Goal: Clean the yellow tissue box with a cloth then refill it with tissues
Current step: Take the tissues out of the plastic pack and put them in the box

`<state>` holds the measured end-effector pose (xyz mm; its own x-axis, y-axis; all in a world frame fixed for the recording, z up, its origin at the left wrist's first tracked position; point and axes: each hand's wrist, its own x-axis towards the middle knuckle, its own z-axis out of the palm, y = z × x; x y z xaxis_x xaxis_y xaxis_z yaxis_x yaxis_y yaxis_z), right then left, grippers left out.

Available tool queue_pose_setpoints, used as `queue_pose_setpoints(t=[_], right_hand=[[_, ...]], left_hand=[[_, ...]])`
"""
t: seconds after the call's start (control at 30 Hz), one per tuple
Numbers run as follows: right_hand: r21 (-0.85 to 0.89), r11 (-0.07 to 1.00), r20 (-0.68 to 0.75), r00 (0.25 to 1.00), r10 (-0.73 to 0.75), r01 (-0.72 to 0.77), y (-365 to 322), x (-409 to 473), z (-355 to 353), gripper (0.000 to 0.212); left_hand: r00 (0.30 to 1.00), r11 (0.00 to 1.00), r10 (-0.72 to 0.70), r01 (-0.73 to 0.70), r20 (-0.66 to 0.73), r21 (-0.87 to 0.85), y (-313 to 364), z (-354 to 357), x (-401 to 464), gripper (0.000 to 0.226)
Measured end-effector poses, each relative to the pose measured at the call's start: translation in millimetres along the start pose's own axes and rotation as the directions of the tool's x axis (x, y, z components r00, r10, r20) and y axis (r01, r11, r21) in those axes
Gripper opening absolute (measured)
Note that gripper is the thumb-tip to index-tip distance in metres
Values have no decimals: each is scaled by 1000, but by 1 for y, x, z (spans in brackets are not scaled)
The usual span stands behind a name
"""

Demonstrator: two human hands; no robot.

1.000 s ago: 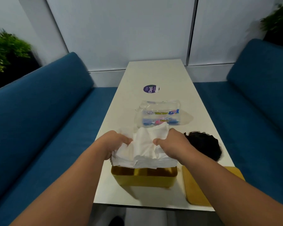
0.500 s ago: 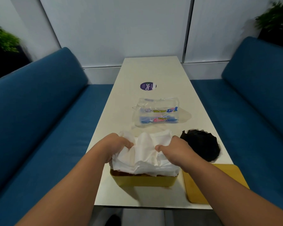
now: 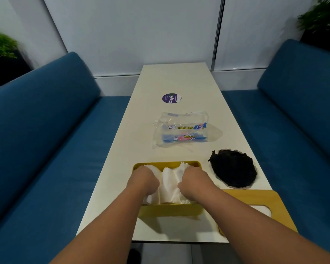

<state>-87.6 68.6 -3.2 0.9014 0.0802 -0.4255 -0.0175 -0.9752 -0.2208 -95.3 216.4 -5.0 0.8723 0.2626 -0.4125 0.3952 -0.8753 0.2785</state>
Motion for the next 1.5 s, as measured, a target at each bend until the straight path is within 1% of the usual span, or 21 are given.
queue_pose_setpoints(t=[0.07, 0.1, 0.17, 0.2, 0.23, 0.3, 0.33, 0.37, 0.4, 0.43, 0.5, 0.57, 0.6, 0.7, 0.77, 0.83, 0.93, 1.17, 1.3, 1.4, 1.5], right_hand=[[-127, 991, 4, 999, -51, 51, 0, 4, -1, 29], [-158, 985, -21, 997, -75, 71, 0, 5, -4, 27], [-171, 981, -116, 986, -116, 96, 3, 4, -13, 25], [-158, 982, -163, 978, -131, 105, 5, 2, -19, 30], [-141, 984, -202, 970, -134, 107, 7, -1, -26, 39], [-129, 986, -283, 949, -137, 104, 12, -6, -40, 55], [-116, 985, -336, 929, -157, 124, 13, -9, -45, 58], [-92, 981, -384, 903, -192, 170, 13, -11, -49, 55], [-70, 970, -402, 884, -239, 231, 12, -14, -49, 50], [-70, 956, -379, 879, -290, 285, 9, -17, -48, 44], [-126, 934, -237, 905, -355, 333, 4, -21, -37, 39], [-186, 926, -80, 934, -348, 329, 4, -16, -22, 39], [-198, 926, -35, 942, -335, 322, 7, -13, -17, 38], [-176, 926, 11, 942, -337, 333, 16, -3, -12, 38], [-149, 912, 68, 924, -375, 381, 21, -1, -18, 38], [-116, 895, 155, 898, -412, 431, 26, -1, -30, 41], [-129, 879, 244, 873, -422, 460, 30, -3, -45, 43], [-155, 864, 204, 871, -447, 479, 31, 4, -44, 20], [-136, 881, 177, 886, -429, 453, 31, 5, -44, 19], [-132, 891, 147, 898, -415, 434, 32, 4, -44, 24], [-135, 897, 121, 906, -406, 420, 31, 3, -44, 27]], left_hand=[[1000, 1000, 10, -9, -28, 19, 1, 2, -3, 25], [999, 1000, 18, -17, -50, 27, 2, 1, -4, 27], [993, 998, 35, -28, -113, 61, 1, -3, -7, 33], [987, 996, 51, -39, -151, 85, 0, -7, -9, 32], [978, 993, 68, -48, -196, 110, 0, -12, -12, 29], [938, 978, 152, -96, -310, 186, -2, -24, -15, 22], [915, 964, 210, -135, -345, 229, -3, -28, -15, 18], [900, 948, 270, -185, -344, 259, -4, -31, -14, 17], [898, 932, 322, -244, -299, 269, -5, -33, -14, 19], [906, 917, 360, -301, -223, 261, -6, -32, -14, 22], [916, 892, 396, -368, -63, 262, -7, -26, -13, 27], [912, 866, 409, -394, 19, 309, -11, -17, -10, 27], [911, 857, 412, -400, 35, 325, -13, -14, -9, 26], [904, 844, 424, -417, 56, 338, -20, -10, -5, 26], [902, 841, 426, -423, 69, 337, -21, -10, -3, 22], [900, 844, 428, -430, 80, 321, -23, -11, 0, 18], [895, 841, 435, -444, 101, 310, -25, -13, 3, 21], [896, 840, 433, -441, 99, 316, -22, -11, 6, 24], [896, 841, 434, -439, 92, 315, -16, -12, 1, 30], [899, 852, 429, -437, 92, 288, -8, -13, -5, 42], [881, 828, 465, -469, 90, 307, -4, -11, -9, 46]])
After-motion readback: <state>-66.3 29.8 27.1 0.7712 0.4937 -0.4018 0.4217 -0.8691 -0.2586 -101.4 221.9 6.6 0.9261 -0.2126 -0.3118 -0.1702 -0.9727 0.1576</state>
